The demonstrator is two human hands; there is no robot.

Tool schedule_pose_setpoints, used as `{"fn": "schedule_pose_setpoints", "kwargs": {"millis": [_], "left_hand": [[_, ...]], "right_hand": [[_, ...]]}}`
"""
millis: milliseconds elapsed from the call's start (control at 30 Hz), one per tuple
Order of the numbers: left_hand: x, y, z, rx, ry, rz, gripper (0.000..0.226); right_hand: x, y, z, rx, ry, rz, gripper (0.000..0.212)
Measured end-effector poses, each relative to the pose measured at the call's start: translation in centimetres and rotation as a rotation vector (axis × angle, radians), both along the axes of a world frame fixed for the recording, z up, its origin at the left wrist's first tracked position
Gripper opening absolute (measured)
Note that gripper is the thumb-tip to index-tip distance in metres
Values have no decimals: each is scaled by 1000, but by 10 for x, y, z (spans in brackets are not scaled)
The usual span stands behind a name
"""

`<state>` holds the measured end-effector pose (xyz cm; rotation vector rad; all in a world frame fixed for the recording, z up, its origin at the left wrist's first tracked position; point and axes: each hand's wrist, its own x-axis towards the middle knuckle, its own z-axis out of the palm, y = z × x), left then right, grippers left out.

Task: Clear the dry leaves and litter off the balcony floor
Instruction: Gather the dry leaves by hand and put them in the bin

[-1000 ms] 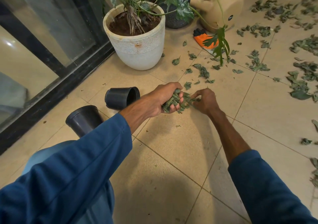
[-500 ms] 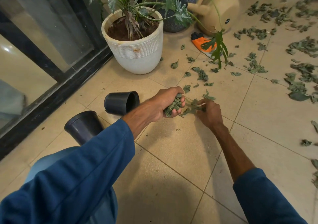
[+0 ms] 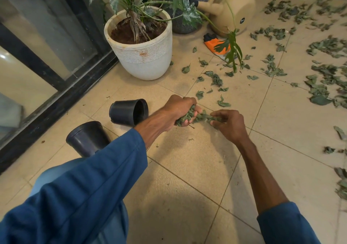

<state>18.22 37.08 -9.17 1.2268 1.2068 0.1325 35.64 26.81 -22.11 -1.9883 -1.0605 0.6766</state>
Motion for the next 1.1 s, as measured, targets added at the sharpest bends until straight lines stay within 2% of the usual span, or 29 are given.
{"fn": "schedule_pose_setpoints", "kwargs": {"millis": [133,267,433,600,700,833,967,1100], "left_hand": [[-3,4,-3,215,41,24,21],[-6,11,-4,374,41,109,31],[-9,13,-5,445,4,138,40],[-10,9,-3,460,25,11,44],[-10,6,-3,412,26,-60,52],[-8,3,0,189,-50,-26,52],[-8,6,0,-15,-159,-17,52],[-7,8,-3,-145,-268,-41,67]], "right_hand": [[-3,-7,20,99,88,60,26],[-3,-16,57,194,206,145,24],[-13,-17,98,200,291,280,24],[-32,-8,121,184,263,356,22],[-39,-3,124,246,265,304,22],[-48,3,123,326,319,186,23],[-53,10,116,353,261,74,22],[-52,16,115,355,286,41,22]]}}
